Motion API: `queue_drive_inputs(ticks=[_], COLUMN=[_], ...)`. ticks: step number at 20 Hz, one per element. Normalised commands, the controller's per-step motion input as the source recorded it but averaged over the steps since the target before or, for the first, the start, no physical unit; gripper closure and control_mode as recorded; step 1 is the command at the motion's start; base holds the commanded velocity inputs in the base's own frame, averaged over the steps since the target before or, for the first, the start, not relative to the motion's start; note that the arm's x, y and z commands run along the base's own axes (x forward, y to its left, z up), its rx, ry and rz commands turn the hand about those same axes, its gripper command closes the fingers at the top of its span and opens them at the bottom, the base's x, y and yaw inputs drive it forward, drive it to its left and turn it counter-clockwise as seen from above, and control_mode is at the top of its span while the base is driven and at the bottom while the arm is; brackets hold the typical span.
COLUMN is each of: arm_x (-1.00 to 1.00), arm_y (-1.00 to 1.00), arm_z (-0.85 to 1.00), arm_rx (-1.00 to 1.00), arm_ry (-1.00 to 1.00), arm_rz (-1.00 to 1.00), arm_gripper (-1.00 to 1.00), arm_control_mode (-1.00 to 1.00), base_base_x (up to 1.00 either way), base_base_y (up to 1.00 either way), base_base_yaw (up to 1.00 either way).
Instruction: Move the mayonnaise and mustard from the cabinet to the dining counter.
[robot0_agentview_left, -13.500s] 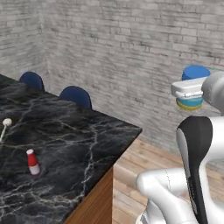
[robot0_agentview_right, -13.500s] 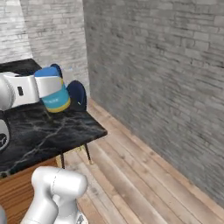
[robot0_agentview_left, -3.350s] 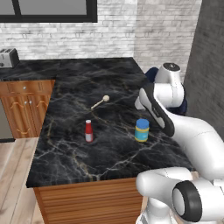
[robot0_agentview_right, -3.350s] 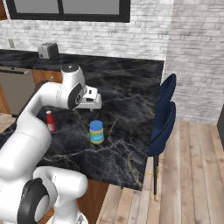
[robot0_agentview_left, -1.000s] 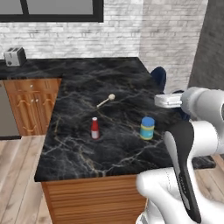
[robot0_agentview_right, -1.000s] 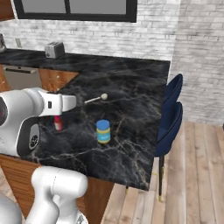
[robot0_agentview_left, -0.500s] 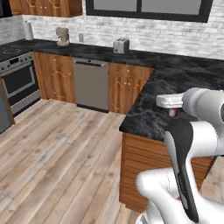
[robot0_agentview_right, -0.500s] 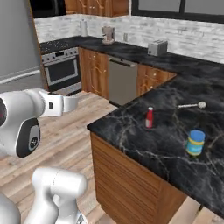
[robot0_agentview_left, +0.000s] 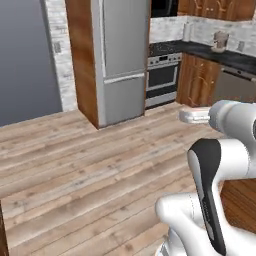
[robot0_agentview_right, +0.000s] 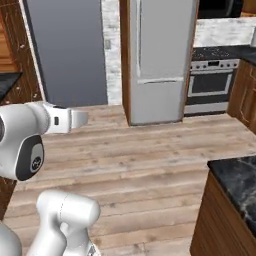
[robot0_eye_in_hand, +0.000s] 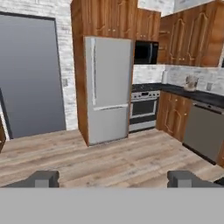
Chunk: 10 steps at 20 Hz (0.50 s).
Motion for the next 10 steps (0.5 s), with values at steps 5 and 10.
queue_drive_inputs(ticks=[5, 10], arm_x=[0.00, 0.00], arm_y=[0.00, 0.00], arm_z=[0.00, 0.00], arm_rx=[0.00, 0.00], arm_ry=[0.00, 0.00], arm_rz=[0.00, 0.00], arm_gripper=[-1.00, -1.00], arm_control_mode=[1.00, 1.00], base_base_x=[-0.15, 0.02], base_base_y=[0.32, 0.06], base_base_yaw=[0.89, 0.83])
